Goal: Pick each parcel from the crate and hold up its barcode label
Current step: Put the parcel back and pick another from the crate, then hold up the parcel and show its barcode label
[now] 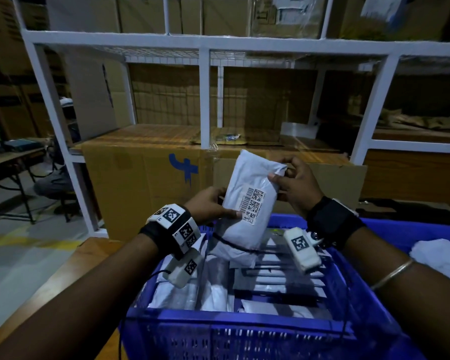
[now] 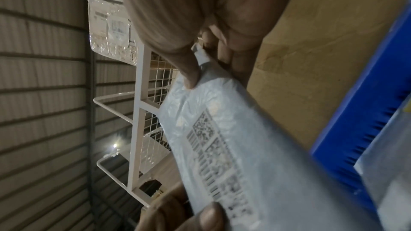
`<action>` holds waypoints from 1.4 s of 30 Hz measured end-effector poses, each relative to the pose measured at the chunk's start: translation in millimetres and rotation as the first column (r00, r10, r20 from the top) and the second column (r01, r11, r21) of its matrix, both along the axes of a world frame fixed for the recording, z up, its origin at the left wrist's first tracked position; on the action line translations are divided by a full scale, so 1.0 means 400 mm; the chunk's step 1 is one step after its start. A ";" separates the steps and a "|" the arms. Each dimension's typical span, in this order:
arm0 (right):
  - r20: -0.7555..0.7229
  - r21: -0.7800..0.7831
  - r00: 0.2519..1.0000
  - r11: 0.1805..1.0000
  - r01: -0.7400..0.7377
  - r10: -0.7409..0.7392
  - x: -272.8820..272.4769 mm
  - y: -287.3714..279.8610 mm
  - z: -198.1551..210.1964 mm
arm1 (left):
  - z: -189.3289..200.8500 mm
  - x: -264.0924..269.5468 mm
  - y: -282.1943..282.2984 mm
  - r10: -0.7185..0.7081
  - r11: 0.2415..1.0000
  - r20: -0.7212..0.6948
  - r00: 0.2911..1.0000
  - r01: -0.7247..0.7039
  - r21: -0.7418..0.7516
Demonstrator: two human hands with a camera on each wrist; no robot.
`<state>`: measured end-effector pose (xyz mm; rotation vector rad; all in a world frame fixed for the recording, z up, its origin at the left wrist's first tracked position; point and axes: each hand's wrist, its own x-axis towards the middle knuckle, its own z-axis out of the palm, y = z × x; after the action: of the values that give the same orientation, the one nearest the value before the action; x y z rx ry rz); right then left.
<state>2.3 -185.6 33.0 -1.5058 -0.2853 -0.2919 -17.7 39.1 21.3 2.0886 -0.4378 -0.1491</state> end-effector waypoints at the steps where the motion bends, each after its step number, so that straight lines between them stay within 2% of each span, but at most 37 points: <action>1: -0.005 -0.020 1.000 1.000 -0.018 0.018 -0.007 -0.005 -0.003 | -0.002 0.002 0.005 0.016 1.000 0.004 1.000 -0.016 0.012; 3: -0.029 -0.066 0.998 0.997 -0.050 0.049 -0.017 -0.017 -0.009 | 0.001 0.005 0.016 0.043 0.998 0.039 0.998 -0.045 0.050; 5: -0.036 -0.199 0.999 0.979 -0.038 0.032 -0.020 -0.033 -0.012 | 0.010 0.010 0.029 0.048 0.990 0.090 0.995 -0.059 0.128; 8: 0.064 -0.510 0.998 0.860 0.029 0.004 -0.014 -0.058 -0.018 | 0.023 0.014 0.042 0.028 0.940 0.187 0.982 -0.089 0.331; 11: 0.114 -0.623 0.993 0.780 0.052 0.024 -0.012 -0.067 -0.012 | 0.028 0.013 0.035 -0.033 0.879 0.207 0.978 -0.071 0.472; 15: 0.226 -0.737 0.966 0.671 0.084 0.127 -0.016 -0.059 0.008 | 0.021 0.009 0.011 -0.143 0.839 0.158 0.977 0.034 0.543; 20: 0.071 -0.882 0.969 0.469 -0.050 0.237 -0.013 -0.047 0.019 | 0.015 0.010 -0.019 -0.243 0.828 0.170 0.955 0.112 0.550; 22: 0.022 -0.905 0.968 0.415 -0.087 0.252 -0.011 -0.056 0.016 | 0.011 0.014 -0.014 -0.244 0.845 0.149 0.958 0.135 0.518; 27: -0.069 -0.875 0.967 0.451 -0.177 0.247 -0.008 -0.097 -0.006 | -0.009 0.024 0.034 -0.196 0.888 0.103 0.975 0.132 0.441; 31: -0.133 -0.873 0.968 0.436 -0.217 0.215 -0.005 -0.120 -0.028 | -0.029 0.032 0.055 -0.157 0.919 0.077 0.985 0.117 0.377; 33: -0.144 -0.890 0.969 0.402 -0.215 0.199 -0.001 -0.119 -0.032 | -0.032 0.032 0.046 -0.151 0.928 0.078 0.985 0.114 0.356; 38: -0.147 -0.953 0.970 0.237 -0.191 0.191 -0.006 -0.078 -0.036 | -0.041 0.047 0.020 -0.186 0.933 0.056 0.981 0.159 0.322; 42: -0.196 -0.952 0.950 0.187 -0.244 0.244 -0.020 -0.037 -0.043 | -0.051 0.053 0.003 -0.207 0.934 0.013 0.978 0.194 0.301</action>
<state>-5.5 -200.4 15.9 -2.7064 -0.8265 0.2605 3.3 40.5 1.0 2.3432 -0.6930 -0.3057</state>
